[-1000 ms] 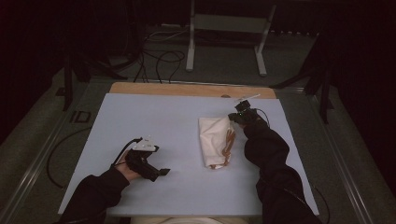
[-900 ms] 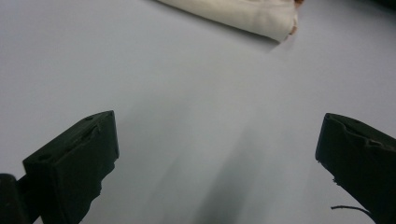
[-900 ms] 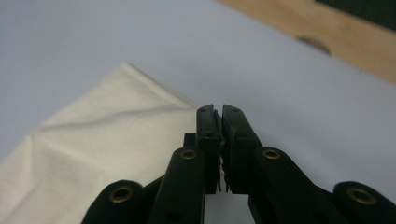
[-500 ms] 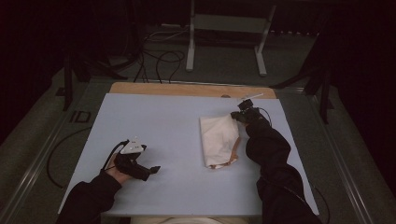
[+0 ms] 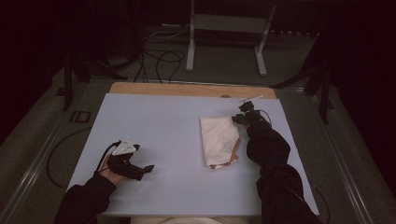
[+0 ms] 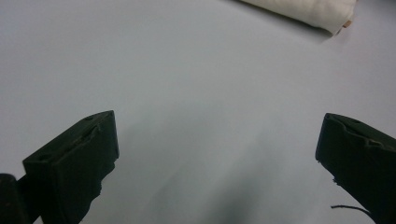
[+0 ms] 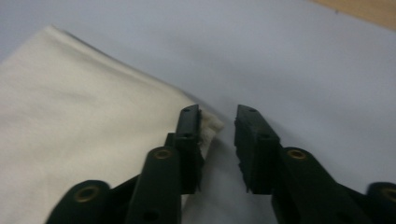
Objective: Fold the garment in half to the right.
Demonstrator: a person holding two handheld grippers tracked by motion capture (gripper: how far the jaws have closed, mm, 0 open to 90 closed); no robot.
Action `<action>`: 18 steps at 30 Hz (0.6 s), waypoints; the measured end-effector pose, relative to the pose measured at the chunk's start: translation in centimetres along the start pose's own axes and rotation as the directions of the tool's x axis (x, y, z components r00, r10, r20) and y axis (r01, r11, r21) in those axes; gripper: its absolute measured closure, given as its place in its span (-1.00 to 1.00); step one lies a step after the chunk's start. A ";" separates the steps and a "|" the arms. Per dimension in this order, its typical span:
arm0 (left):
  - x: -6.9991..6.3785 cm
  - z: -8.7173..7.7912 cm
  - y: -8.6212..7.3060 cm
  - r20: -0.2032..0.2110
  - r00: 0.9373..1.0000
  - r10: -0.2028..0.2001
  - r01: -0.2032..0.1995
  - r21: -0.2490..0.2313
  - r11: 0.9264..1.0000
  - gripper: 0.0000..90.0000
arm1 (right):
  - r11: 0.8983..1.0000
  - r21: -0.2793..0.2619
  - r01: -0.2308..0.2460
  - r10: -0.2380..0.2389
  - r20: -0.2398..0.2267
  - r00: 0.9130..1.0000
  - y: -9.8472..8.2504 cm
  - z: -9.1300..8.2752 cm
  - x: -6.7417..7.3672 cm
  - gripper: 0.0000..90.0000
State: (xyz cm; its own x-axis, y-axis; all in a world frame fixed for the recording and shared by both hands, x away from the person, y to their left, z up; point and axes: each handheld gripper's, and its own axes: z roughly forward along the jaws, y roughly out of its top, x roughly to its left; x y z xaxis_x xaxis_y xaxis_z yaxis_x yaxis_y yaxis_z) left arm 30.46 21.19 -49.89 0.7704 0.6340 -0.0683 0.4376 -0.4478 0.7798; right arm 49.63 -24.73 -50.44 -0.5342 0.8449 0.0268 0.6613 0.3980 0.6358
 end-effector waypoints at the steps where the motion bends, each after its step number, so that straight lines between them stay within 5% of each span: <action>1: 0.0 0.0 0.0 0.000 1.000 -0.001 0.001 -0.001 1.000 -0.99 | 1.000 0.009 0.000 0.000 0.001 1.000 -0.1 0.1 -0.1 0.52; 9: 0.2 -0.5 -0.3 0.010 1.000 0.002 -0.002 0.005 1.000 -0.99 | 1.000 -0.002 -0.019 0.019 0.003 1.000 0.0 -0.5 -0.1 0.20; 18: 0.4 -1.1 -0.9 0.007 1.000 -0.005 0.005 0.006 1.000 -0.99 | 0.999 -0.048 -0.019 0.016 -0.055 0.998 1.2 -2.1 1.0 -0.12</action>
State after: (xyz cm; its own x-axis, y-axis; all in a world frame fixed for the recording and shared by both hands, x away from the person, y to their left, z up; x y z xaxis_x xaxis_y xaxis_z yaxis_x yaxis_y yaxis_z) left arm 29.88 22.60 -49.97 0.7712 0.6320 -0.0767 0.4442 -0.4479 0.7760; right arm 48.78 -24.19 -48.02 -0.5514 0.8305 0.0793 0.6455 0.3645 0.6712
